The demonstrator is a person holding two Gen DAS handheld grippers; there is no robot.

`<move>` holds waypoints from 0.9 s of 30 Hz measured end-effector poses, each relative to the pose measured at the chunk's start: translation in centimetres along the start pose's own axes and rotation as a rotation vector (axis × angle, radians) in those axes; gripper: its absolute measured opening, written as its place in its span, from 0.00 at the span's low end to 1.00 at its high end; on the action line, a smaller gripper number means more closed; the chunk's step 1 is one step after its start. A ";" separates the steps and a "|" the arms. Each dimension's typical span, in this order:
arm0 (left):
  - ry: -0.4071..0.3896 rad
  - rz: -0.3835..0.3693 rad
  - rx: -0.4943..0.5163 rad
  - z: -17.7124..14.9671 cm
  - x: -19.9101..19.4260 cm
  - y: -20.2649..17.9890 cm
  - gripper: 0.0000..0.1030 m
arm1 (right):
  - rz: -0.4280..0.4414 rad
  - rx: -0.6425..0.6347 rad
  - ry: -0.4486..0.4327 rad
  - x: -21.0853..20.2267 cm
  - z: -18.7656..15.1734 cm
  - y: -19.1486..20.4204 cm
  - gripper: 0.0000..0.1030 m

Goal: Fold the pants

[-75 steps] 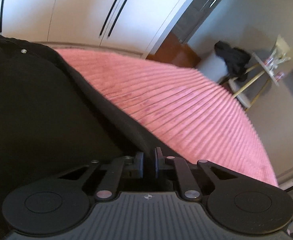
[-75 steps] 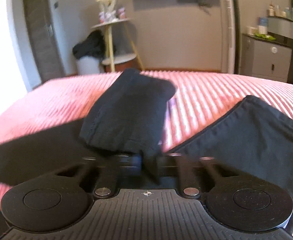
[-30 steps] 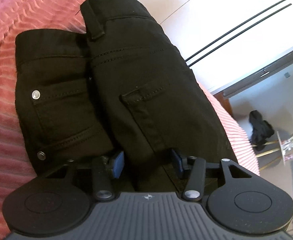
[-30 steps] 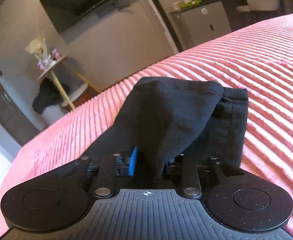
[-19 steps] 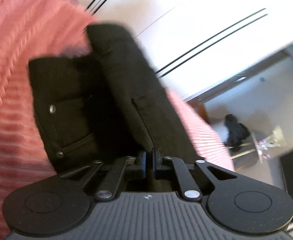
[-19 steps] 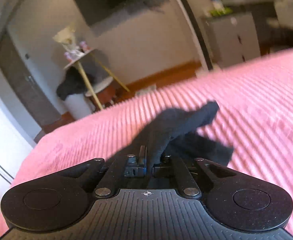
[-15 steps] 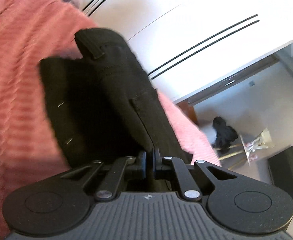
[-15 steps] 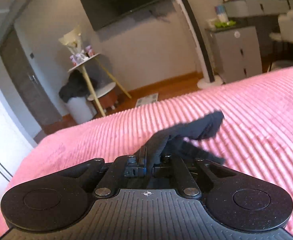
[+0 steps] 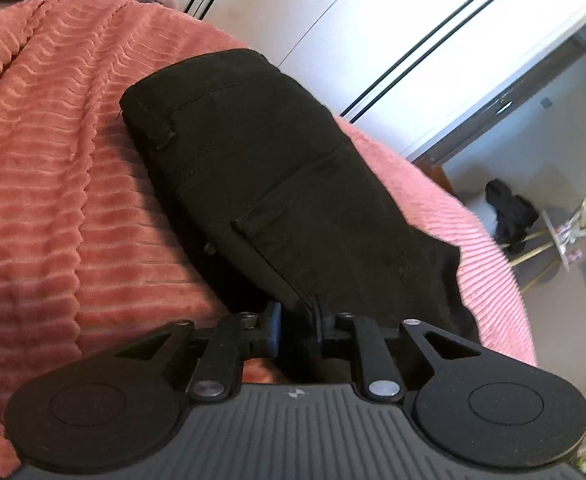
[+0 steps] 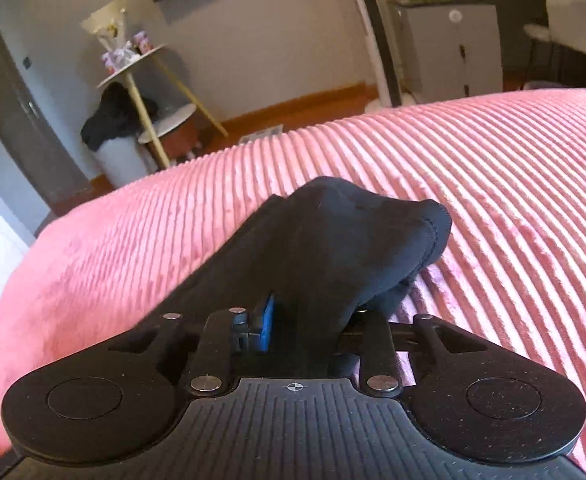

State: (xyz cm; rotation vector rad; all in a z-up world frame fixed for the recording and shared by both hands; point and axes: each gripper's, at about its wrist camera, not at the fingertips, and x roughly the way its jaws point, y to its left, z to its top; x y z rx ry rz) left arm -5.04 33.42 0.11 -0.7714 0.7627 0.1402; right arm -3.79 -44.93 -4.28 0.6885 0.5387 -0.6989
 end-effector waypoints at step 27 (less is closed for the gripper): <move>-0.244 0.332 0.231 -0.1 0.8 -4.0 0.68 | 0.347 -0.640 -0.030 -8.5 -8.1 20.2 0.46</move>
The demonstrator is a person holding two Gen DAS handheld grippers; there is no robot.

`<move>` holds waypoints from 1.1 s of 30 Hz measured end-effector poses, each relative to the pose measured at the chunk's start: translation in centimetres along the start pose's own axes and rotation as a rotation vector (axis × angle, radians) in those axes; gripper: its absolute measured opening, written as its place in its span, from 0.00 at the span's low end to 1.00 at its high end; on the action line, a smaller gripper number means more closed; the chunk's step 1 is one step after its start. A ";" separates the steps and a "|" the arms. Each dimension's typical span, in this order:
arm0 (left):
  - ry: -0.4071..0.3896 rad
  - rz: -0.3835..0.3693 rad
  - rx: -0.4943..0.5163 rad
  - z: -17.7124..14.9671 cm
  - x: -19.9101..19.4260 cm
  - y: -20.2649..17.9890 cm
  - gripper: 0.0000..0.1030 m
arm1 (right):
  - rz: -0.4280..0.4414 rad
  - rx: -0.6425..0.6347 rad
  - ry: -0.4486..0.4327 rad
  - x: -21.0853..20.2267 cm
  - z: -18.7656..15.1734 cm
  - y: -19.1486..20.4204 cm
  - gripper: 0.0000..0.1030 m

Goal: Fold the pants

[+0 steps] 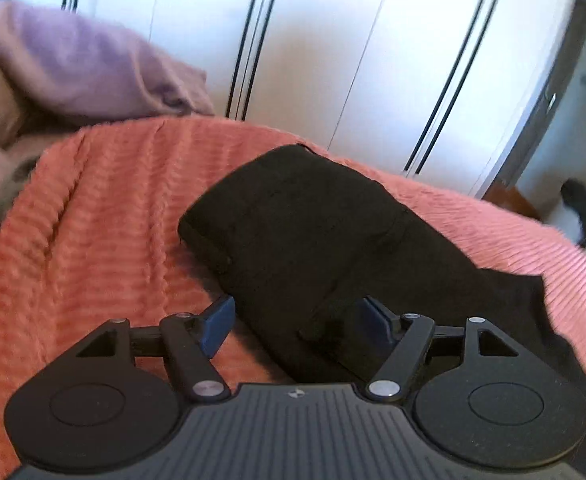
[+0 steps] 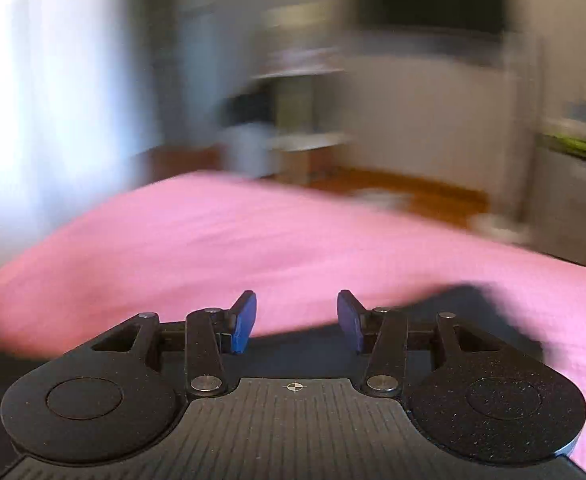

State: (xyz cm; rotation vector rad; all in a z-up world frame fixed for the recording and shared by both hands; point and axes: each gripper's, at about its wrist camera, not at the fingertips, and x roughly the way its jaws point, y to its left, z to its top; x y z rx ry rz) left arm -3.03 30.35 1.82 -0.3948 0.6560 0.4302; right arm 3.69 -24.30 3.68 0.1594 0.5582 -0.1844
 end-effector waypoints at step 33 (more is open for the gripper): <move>-0.093 -0.078 0.268 -0.1 2.0 -4.2 0.87 | 0.392 -0.343 0.086 12.3 -1.9 29.5 0.28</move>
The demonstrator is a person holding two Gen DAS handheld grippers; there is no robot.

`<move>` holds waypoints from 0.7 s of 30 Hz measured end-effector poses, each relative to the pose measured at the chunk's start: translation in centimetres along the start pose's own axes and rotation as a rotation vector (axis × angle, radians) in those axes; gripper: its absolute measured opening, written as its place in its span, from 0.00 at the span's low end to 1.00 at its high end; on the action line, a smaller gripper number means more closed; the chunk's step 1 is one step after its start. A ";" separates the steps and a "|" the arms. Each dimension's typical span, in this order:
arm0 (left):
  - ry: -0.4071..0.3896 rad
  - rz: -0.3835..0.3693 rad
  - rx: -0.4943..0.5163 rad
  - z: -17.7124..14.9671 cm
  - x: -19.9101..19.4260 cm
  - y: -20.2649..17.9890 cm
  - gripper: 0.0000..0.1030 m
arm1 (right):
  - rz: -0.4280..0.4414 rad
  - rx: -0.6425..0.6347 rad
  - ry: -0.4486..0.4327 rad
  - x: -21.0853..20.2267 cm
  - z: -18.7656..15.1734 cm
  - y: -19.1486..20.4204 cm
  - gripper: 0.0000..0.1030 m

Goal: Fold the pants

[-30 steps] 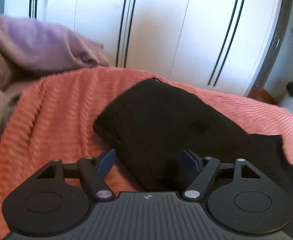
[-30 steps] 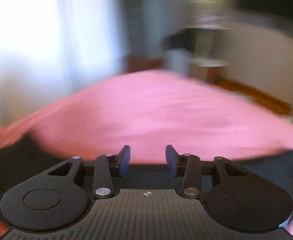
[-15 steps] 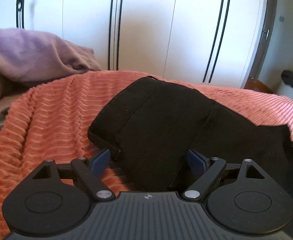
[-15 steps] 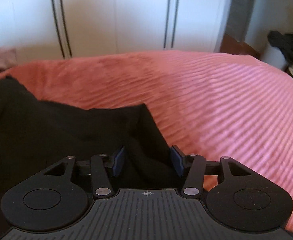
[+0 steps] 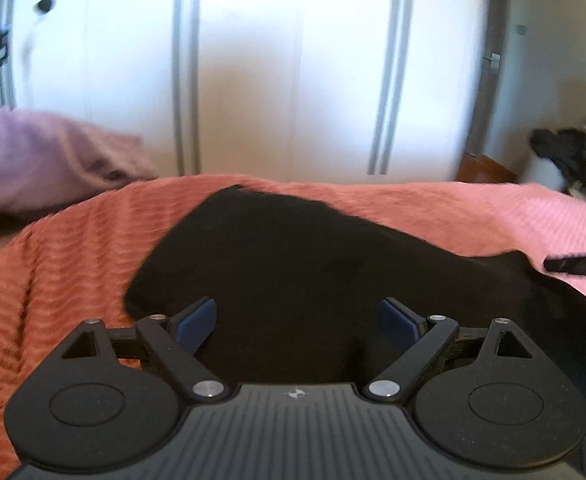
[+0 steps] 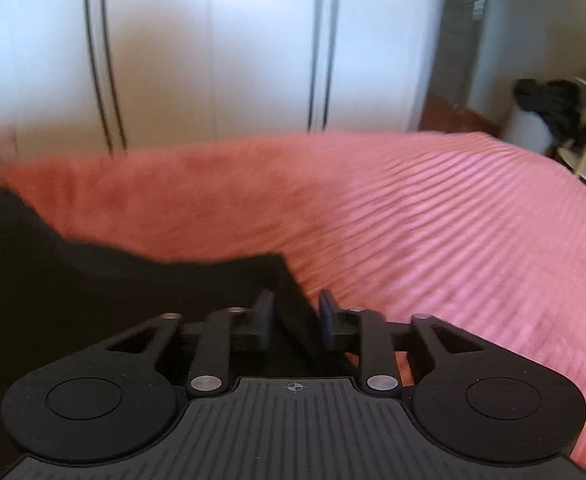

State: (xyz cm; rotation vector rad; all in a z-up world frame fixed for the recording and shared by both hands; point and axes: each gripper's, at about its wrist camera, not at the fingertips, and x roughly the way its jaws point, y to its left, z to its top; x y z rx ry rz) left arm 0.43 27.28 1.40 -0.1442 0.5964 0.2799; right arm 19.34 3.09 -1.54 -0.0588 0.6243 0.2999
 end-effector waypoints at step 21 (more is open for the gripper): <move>0.056 -0.212 0.430 -5.7 6.3 -28.4 0.96 | -0.196 0.405 -0.034 -7.4 -12.3 -18.6 0.00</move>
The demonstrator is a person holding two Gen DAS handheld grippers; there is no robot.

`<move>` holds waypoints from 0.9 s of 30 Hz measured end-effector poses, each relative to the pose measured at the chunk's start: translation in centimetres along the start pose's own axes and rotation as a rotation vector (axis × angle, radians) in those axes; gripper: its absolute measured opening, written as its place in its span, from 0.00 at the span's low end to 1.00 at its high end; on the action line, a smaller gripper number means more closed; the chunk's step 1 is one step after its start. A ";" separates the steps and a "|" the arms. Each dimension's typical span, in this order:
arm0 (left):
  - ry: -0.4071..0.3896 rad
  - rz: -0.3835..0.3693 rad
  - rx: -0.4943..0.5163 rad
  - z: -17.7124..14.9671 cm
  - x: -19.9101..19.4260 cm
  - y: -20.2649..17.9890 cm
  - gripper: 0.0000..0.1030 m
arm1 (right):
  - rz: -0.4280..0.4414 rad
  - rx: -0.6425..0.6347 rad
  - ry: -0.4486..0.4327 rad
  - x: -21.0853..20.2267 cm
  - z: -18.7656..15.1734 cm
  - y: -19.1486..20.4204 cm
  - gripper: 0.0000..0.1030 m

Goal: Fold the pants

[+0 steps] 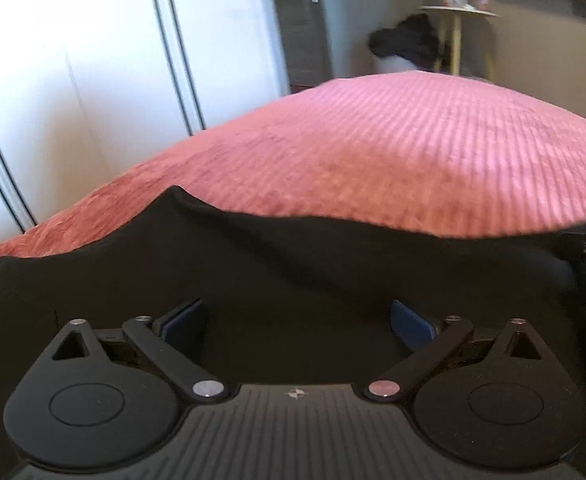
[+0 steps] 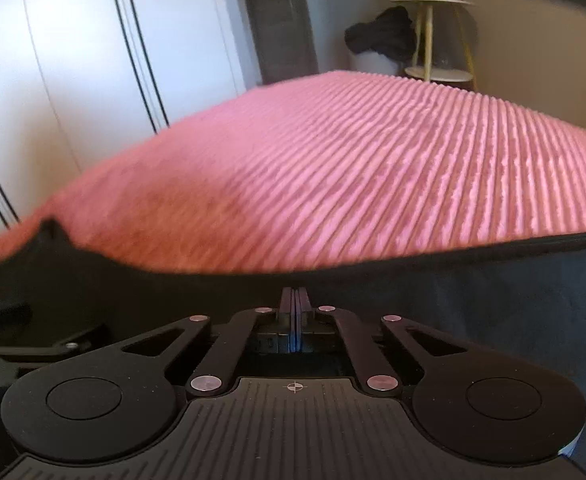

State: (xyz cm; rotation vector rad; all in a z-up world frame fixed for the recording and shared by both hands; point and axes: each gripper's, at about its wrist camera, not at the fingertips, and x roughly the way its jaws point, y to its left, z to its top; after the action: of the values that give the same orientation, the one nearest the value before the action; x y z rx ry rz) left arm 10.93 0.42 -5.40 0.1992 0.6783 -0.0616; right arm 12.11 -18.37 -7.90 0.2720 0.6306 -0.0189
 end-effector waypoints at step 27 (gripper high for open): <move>-0.063 -0.109 -0.026 0.1 1.7 -5.2 0.97 | -0.204 -0.125 -0.101 1.0 0.1 -2.8 0.63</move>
State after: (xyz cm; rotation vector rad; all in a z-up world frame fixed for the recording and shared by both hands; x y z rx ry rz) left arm 11.63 -4.66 -7.24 0.1343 0.6261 -0.1631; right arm 12.72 -21.05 -9.07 0.0848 0.5547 -0.1872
